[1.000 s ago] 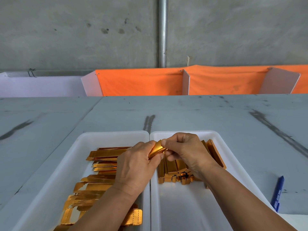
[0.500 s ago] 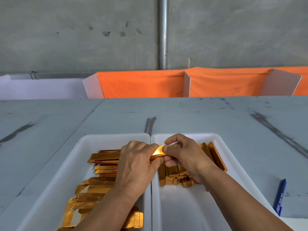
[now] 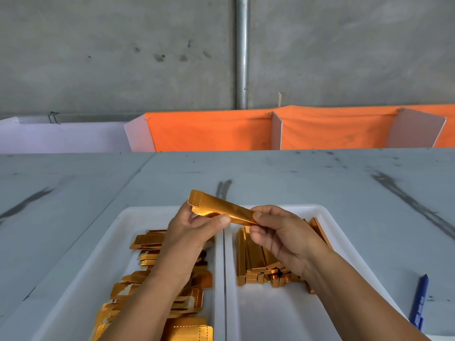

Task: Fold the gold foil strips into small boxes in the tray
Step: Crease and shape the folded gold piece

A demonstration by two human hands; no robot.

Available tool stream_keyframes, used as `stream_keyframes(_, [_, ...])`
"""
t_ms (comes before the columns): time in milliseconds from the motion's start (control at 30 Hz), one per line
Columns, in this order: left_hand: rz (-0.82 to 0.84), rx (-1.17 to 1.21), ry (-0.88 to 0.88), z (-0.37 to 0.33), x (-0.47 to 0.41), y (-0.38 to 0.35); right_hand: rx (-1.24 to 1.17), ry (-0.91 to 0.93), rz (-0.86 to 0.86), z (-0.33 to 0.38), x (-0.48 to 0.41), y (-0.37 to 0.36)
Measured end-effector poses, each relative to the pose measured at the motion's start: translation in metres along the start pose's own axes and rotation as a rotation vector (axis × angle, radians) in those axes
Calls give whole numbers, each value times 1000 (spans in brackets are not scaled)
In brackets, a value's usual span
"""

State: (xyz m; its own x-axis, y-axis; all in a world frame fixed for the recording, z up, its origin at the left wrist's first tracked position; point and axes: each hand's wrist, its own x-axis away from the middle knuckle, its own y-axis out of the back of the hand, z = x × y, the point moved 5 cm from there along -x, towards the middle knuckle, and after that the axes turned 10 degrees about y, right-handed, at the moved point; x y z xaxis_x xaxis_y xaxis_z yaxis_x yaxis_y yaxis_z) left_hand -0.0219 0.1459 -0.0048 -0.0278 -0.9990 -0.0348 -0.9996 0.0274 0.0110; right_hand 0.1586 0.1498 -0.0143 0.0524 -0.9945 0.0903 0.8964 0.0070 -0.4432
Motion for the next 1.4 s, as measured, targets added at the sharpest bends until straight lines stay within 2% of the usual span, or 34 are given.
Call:
stream_keyframes(200, [219, 234, 60, -4, 0, -14, -63, -82, 49, -3, 2, -2])
stream_keyframes(667, [273, 371, 157, 0, 0, -15, -33, -236, 165, -12, 6, -9])
stream_keyframes(833, [154, 279, 121, 0, 1, -13, 334, -79, 168, -10, 7, -13])
stream_keyframes(933, [101, 244, 93, 1, 1, -12, 660, 107, 314, -5, 10, -19])
stream_keyframes(1033, [59, 206, 35, -1, 3, -12, 653, 202, 396, -4, 13, -25])
stream_keyframes(1200, [0, 165, -64, -5, 6, -15, 629, 226, 383, -9, 11, -24])
stream_keyframes(1400, [10, 99, -146, -5, 10, -21, 687, 259, 429, -10, 13, -28])
